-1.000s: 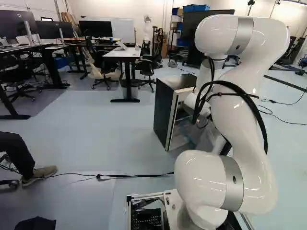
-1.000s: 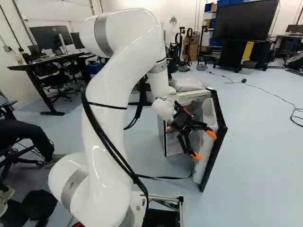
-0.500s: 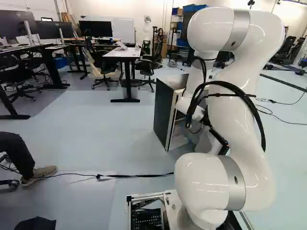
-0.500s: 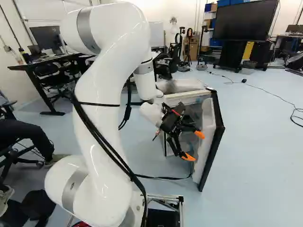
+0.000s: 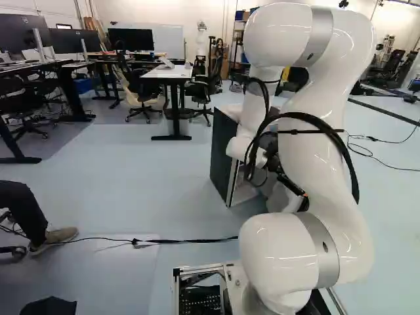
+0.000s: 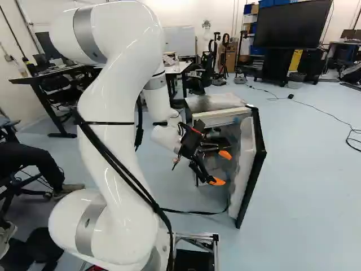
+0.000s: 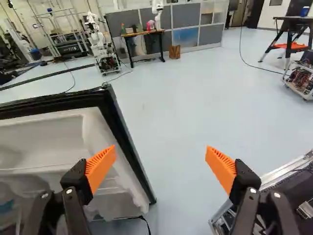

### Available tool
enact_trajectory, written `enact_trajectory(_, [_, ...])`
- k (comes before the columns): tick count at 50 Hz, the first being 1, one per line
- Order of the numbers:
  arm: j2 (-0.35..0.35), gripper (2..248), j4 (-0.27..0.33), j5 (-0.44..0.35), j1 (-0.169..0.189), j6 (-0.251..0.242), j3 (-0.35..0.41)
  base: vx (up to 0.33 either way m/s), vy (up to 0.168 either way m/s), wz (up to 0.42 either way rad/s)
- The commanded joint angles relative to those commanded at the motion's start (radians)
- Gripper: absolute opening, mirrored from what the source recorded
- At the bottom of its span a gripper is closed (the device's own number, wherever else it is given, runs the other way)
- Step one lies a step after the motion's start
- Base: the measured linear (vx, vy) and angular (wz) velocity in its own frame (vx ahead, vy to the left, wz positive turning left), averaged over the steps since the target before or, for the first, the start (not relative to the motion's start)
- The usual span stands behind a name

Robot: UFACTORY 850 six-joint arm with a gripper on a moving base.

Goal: Open the fridge door

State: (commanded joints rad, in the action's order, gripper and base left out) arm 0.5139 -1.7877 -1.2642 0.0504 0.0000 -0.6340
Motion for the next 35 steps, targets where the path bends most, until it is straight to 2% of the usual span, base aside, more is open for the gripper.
enact_trajectory(10, [0.010, 247, 0.025, -0.023, -0.034, 0.000, -0.024, 0.000, 0.000, 0.000])
enact_trajectory(18, [0.024, 247, 0.045, -0.039, -0.042, 0.000, -0.058, 0.000, 0.000, 0.000])
enact_trajectory(35, [0.074, 247, 0.055, -0.045, 0.005, 0.000, -0.169, 0.000, 0.000, 0.000])
